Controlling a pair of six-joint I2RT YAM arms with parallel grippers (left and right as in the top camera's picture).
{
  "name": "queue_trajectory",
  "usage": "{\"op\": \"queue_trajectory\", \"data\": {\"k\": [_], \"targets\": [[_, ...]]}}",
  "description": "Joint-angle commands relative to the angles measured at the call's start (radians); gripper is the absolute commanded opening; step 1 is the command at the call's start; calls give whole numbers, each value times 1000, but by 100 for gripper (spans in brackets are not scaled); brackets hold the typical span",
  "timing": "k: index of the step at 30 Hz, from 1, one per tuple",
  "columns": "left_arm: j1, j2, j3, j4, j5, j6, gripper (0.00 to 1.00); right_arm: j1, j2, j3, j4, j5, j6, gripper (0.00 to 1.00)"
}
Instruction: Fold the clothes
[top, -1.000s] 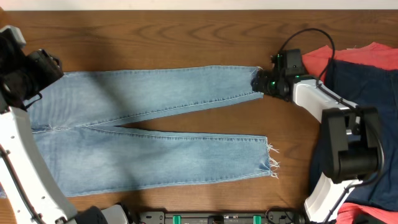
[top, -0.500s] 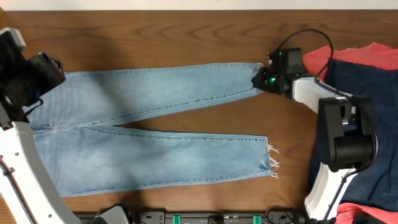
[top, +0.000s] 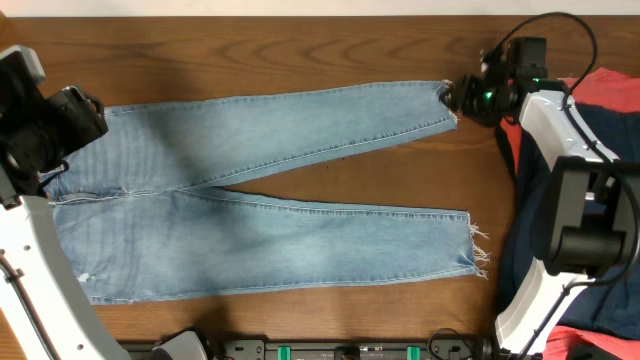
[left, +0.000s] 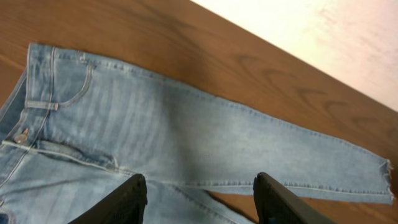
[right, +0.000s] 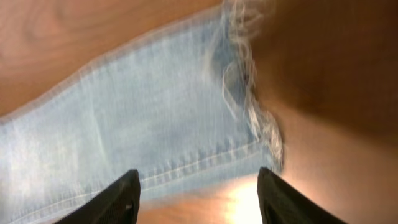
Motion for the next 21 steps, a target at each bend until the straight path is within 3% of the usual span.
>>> {"op": "queue_trajectory", "data": {"k": [1, 6, 10, 17, 21], "targets": [[-3, -7, 6, -15, -31, 26, 57, 5, -114, 30, -118, -26, -129, 59], [1, -14, 6, -47, -50, 26, 60, 20, -239, 29, -381, -14, -131, 59], [7, -31, 6, -91, -202, 21, 63, 61, -330, 27, -549, 39, -131, 61], [112, -50, 5, -112, -227, -66, 64, 198, -397, 8, -734, 267, 8, 65], [209, -31, 3, -117, -240, -128, 64, 261, -397, -89, -724, 310, 59, 66]]}}
